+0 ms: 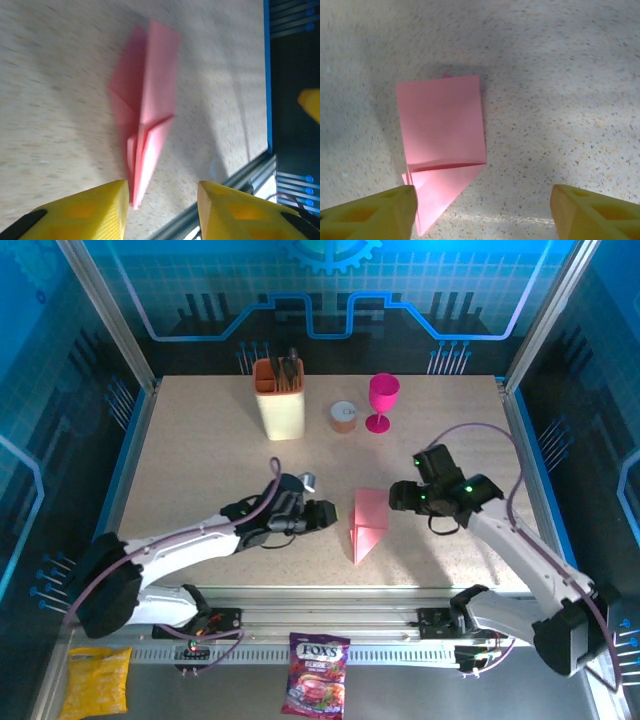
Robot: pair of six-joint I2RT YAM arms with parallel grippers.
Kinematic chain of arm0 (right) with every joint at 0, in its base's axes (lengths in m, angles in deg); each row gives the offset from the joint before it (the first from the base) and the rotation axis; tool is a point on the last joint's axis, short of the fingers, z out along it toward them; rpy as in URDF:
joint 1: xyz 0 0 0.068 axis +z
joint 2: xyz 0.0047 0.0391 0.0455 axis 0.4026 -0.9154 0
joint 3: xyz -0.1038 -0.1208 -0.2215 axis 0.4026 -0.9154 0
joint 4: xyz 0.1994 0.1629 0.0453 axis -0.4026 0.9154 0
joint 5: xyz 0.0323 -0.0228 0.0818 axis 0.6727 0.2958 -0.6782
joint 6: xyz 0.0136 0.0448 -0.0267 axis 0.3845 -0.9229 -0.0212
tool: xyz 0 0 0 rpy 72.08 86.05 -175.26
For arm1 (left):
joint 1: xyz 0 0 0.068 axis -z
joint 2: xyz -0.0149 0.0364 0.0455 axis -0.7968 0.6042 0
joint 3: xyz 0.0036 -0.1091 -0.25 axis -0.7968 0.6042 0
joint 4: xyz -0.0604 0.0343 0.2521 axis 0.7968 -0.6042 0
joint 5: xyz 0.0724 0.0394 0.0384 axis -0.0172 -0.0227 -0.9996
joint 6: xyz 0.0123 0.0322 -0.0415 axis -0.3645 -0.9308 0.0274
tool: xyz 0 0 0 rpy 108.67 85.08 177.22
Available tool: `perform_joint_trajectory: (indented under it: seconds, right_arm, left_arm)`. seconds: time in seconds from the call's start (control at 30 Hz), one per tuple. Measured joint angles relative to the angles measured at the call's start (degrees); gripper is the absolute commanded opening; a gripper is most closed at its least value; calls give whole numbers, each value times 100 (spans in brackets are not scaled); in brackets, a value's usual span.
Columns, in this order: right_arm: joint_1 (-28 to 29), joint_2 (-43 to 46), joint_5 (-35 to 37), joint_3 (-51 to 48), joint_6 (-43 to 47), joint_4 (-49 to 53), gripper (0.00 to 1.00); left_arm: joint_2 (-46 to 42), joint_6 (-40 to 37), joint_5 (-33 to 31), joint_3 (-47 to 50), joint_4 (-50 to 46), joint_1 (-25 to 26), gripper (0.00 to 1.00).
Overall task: Fold a paper plane with a square sheet of paper (pick it up from the middle)
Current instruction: Turn over the paper at the center of the table, then move the paper to the center of the table.
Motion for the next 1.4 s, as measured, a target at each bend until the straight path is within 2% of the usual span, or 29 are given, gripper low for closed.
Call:
perform_joint_trajectory:
  seconds: [0.1,0.13,0.27,0.6,0.83,1.13,1.27,1.4]
  right_arm:
    - [-391,284,-348,-282,-44,-212,98]
    - [-452,306,-428,-330,-28,-247,99]
    - [-490,306,-505,-463,-37,-284,99]
    - [-492,636,-389,-817,-31,-286,99]
    - [-492,684,-592,-1154,-37,-345,99]
    - [-426,1012,-1250,-1818,-201,-890,100]
    - [-212,973,-1591,-2118,-439,-1436,89]
    - [136,564,-1781,-2310,-706,-2004,78]
  left_arm:
    - [614,48,2,-396,223,457,42]
    - [815,59,17,-525,286,568,42]
    - [1569,101,87,-925,616,826,42]
    - [2612,120,173,-1255,975,804,42]
    - [3008,199,361,-1158,1373,446,42]
    - [3058,-13,780,-868,1626,-125,41]
    - [2911,-332,903,-717,1539,-369,41]
    - [2732,-682,1040,-575,1340,-601,40]
